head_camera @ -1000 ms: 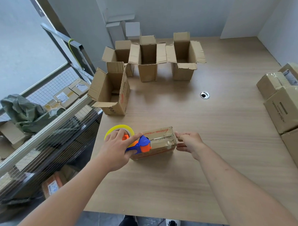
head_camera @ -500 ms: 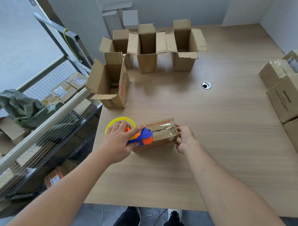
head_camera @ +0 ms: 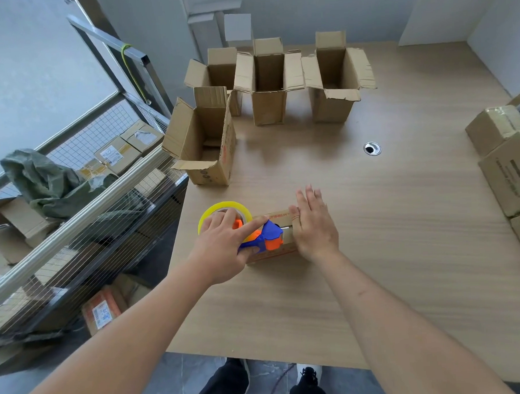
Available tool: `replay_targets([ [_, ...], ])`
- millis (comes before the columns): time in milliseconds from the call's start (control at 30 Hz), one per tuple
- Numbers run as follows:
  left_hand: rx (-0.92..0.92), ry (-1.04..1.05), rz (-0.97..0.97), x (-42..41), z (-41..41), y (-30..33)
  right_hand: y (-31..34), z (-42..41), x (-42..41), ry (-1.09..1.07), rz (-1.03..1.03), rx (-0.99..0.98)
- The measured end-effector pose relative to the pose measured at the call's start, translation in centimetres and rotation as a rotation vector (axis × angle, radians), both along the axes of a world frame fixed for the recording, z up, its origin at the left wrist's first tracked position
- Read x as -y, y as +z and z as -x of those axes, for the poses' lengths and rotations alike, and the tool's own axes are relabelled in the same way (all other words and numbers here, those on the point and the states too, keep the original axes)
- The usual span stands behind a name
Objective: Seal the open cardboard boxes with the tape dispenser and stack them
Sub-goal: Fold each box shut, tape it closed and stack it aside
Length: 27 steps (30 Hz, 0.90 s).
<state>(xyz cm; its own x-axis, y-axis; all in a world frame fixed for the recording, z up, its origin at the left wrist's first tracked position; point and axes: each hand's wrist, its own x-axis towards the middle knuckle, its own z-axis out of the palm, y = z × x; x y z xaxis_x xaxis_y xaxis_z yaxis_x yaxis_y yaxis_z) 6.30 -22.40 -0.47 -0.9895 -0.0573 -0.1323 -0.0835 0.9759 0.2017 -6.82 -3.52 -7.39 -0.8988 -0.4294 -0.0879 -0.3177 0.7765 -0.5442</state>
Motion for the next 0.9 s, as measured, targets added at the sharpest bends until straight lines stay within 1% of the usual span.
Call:
replay_targets([
  [33,-0.001,-0.003,0.001,0.0,-0.1,0.0,-0.3,-0.1,0.0,0.012,-0.067,-0.042],
  [100,-0.006,-0.010,0.004,0.1,-0.2,0.1,-0.6,-0.1,0.1,0.001,-0.130,-0.096],
  [300,0.005,-0.079,0.029,0.9,0.1,0.7,-0.8,0.5,0.4,0.028,-0.247,-0.111],
  [433,0.046,-0.071,0.013,1.4,0.9,1.9,-0.5,0.7,0.4,0.028,-0.255,-0.074],
  [533,0.122,-0.072,-0.011,2.0,1.8,3.0,-0.3,0.7,0.3,0.022,-0.233,-0.055],
  [633,0.226,-0.036,-0.100,3.6,1.9,3.7,-0.1,1.0,0.3,0.012,-0.225,-0.037],
  [767,0.356,0.032,-0.244,7.2,0.0,3.7,0.1,1.0,0.4,0.010,-0.239,-0.038],
  [900,0.428,0.148,-0.481,11.7,-2.9,3.4,-0.1,0.9,0.3,0.009,-0.252,-0.047],
])
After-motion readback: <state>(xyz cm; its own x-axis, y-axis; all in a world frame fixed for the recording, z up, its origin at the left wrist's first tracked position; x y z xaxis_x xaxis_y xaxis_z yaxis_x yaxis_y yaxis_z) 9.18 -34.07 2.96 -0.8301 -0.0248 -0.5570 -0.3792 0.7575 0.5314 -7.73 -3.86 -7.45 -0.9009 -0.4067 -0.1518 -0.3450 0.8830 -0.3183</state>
